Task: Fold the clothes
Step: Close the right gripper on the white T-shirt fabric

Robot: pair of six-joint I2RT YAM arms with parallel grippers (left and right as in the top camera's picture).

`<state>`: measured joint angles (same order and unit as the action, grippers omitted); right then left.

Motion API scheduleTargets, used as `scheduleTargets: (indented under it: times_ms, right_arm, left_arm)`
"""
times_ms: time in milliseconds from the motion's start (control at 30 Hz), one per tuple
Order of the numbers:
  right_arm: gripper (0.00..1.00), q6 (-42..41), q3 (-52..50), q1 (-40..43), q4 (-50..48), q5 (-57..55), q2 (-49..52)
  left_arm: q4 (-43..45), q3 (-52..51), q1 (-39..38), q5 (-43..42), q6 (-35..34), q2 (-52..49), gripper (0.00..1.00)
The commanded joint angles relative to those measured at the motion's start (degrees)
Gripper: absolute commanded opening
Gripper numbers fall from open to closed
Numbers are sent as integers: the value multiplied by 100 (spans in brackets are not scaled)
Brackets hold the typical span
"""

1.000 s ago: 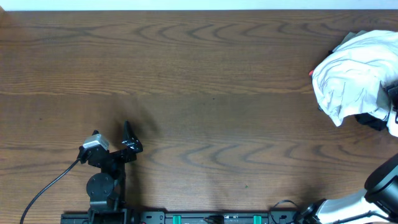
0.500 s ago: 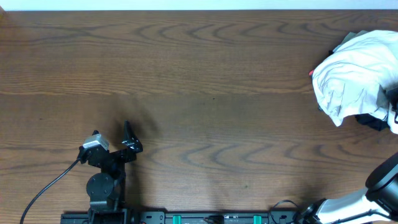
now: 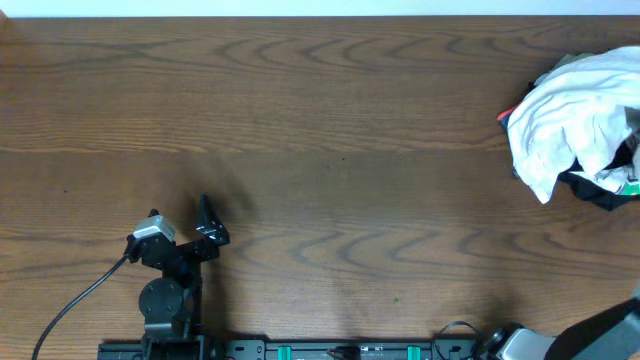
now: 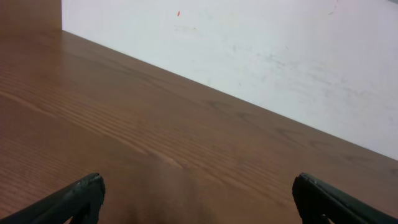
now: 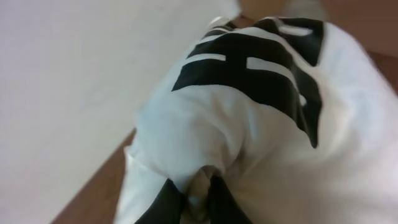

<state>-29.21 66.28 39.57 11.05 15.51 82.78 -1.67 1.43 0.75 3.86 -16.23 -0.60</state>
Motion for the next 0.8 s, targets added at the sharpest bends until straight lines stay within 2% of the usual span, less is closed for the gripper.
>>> scheduleTargets:
  times_ms: [0, 167, 367, 500, 533, 600, 633, 767]
  right_arm:
    - [17, -96, 70, -195, -31, 177, -278]
    - [18, -94, 68, -256, 243, -87, -273]
    - [1, -31, 68, -260, 544, -330, -264]
    - [1, -33, 70, -291, 461, 109, -264]
    - [4, -31, 68, -291, 461, 146, -264]
    - [36, 26, 68, -291, 516, 74, -264]
    - [48, 138, 68, -291, 581, -96, -262]
    - [58, 354, 68, -282, 1115, -1158, -127]
  left_arm:
    - [-210, -120, 42, 131, 98, 37, 98]
    - [-210, -120, 42, 131, 98, 37, 98]
    - [-210, -120, 42, 131, 98, 37, 98]
    - [-210, -120, 42, 131, 98, 37, 98]
    - [-210, -120, 42, 131, 98, 37, 98]
    - [-210, -120, 42, 131, 98, 37, 98]
    - [-210, -120, 42, 131, 98, 37, 98]
    - [-210, -120, 42, 131, 98, 37, 98]
